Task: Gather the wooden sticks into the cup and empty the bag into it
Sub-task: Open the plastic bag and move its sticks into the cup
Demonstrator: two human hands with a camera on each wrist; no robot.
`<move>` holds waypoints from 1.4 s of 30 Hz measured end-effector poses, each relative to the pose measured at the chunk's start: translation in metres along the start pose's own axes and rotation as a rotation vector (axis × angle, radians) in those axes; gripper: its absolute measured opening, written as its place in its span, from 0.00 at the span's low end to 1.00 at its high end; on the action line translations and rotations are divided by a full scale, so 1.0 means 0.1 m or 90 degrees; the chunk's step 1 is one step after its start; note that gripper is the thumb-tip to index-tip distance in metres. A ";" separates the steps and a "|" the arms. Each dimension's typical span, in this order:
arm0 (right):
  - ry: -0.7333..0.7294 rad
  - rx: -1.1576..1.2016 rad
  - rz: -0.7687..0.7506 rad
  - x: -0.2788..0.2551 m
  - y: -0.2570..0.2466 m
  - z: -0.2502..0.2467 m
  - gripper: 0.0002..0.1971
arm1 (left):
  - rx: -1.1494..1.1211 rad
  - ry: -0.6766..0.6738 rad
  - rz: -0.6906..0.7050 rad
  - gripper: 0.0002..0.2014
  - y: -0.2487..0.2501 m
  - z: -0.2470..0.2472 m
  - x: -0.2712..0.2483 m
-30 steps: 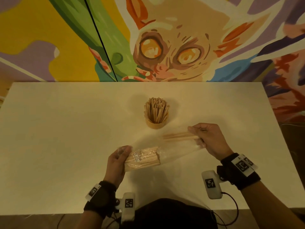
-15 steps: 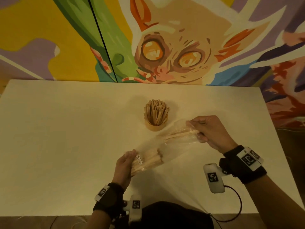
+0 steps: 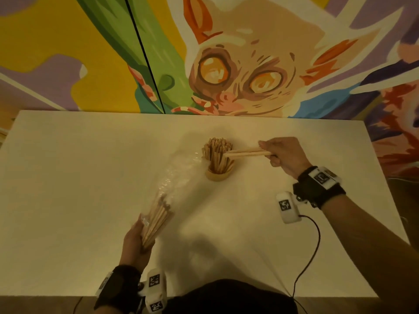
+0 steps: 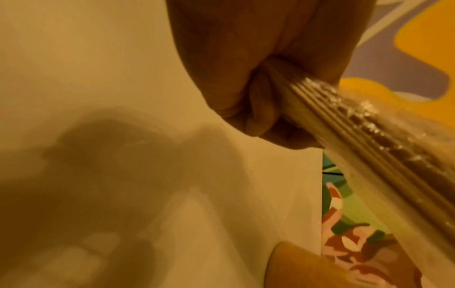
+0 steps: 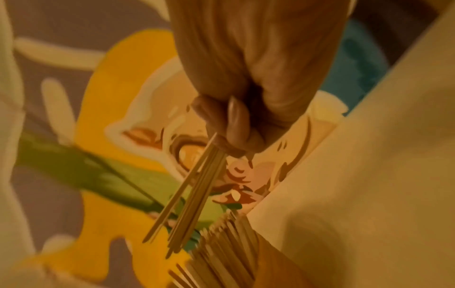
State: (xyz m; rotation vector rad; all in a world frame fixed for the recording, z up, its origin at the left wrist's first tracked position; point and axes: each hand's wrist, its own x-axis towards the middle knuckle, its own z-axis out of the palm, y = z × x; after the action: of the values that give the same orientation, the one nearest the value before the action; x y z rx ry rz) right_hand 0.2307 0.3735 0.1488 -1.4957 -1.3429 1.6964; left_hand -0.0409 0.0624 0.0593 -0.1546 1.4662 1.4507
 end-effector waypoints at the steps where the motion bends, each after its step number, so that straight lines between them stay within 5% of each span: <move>1: -0.002 -0.052 -0.012 0.09 -0.04 0.07 0.11 | -0.009 0.009 -0.004 0.15 0.00 -0.04 0.01; 6: -0.049 -0.411 -0.138 0.42 -0.28 0.46 0.11 | 0.014 0.066 -0.015 0.13 -0.05 -0.16 0.02; 12: -0.312 -0.916 -0.346 0.35 -0.15 1.06 0.15 | 0.031 0.082 -0.009 0.12 -0.11 -0.16 -0.02; 15: -0.388 -1.035 -0.472 0.27 0.23 1.15 0.11 | -0.008 0.072 -0.024 0.13 -0.12 -0.13 -0.01; 17: -0.357 -1.050 -0.528 0.25 0.43 1.11 0.07 | -0.026 0.065 -0.022 0.13 -0.12 -0.11 -0.02; 20: -0.310 -1.069 -0.540 0.27 0.49 1.12 0.15 | -0.050 0.028 -0.025 0.13 -0.12 -0.04 -0.06; 25: -0.238 -0.941 -0.498 0.13 0.22 1.02 0.28 | -0.084 -0.057 -0.052 0.13 -0.05 0.11 -0.02; 28: -0.122 -0.848 -0.510 -0.06 0.02 0.83 0.24 | -0.052 -0.064 -0.023 0.32 -0.01 0.14 0.03; 30: -0.076 -0.588 -0.482 -0.25 -0.09 0.70 0.13 | -0.007 -0.069 -0.003 0.41 0.01 0.17 0.05; 32: -0.082 -0.293 -0.369 -0.50 -0.16 0.60 0.05 | 0.012 -0.075 0.014 0.39 0.02 0.22 0.06; 36: -0.190 -0.014 -0.082 -0.79 0.00 0.51 0.07 | 0.006 -0.081 0.030 0.10 0.02 0.33 0.06; 39: -0.203 0.009 0.073 -0.85 0.18 0.47 0.08 | 0.028 -0.081 0.054 0.20 0.03 0.37 0.05; 42: -0.246 -0.075 0.118 -0.92 0.26 0.46 0.05 | 0.039 -0.087 0.087 0.30 0.03 0.36 0.03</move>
State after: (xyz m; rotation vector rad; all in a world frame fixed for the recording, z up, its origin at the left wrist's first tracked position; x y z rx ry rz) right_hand 0.2184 0.2685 0.1615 -1.4421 -1.5604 2.1409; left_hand -0.0245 0.0939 0.0687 0.0823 1.4302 1.4923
